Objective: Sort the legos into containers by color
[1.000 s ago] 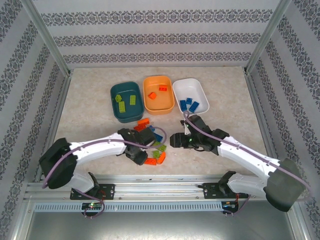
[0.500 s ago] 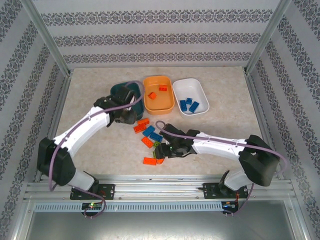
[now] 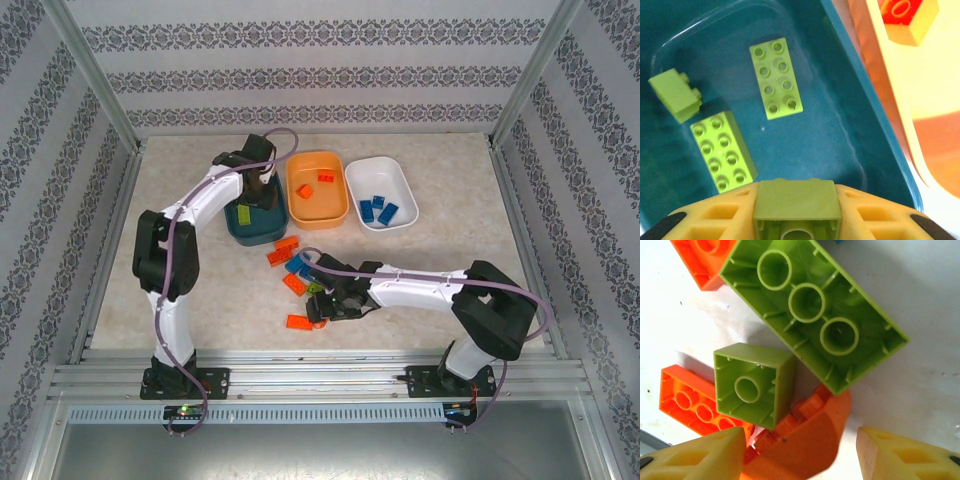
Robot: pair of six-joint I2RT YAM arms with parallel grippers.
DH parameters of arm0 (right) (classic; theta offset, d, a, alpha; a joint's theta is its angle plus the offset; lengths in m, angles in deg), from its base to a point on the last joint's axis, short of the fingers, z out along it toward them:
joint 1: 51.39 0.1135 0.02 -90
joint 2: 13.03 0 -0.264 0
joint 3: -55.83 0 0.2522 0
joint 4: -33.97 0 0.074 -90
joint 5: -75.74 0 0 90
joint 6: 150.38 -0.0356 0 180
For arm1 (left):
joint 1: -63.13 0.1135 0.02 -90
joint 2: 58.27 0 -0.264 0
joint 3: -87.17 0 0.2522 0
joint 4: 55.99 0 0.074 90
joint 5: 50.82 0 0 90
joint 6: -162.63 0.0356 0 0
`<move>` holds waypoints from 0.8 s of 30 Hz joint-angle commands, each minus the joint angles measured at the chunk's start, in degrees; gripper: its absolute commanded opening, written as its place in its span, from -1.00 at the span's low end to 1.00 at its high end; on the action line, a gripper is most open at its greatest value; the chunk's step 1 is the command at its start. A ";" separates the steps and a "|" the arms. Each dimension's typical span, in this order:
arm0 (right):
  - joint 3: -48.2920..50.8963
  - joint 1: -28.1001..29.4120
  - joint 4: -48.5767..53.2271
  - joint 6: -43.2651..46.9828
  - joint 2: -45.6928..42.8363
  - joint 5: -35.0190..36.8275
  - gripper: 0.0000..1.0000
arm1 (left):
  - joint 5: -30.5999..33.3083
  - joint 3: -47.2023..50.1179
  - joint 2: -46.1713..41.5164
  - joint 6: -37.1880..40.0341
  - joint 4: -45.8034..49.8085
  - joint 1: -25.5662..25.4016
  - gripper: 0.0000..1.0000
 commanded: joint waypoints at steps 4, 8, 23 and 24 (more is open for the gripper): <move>-1.11 1.06 1.28 -1.09 1.27 2.61 0.06 | -0.94 -6.18 6.05 3.11 2.74 2.05 -0.24; -0.76 1.05 2.16 -1.14 0.34 3.67 -0.07 | -1.19 -8.39 8.48 3.64 3.36 2.60 -0.21; 2.03 1.15 1.53 -2.60 -3.74 5.26 -0.42 | -3.14 -6.81 2.10 1.32 3.87 3.46 0.09; 2.28 1.14 1.54 -2.74 -4.17 5.28 -0.44 | -3.57 -5.63 0.59 0.77 3.35 3.43 0.09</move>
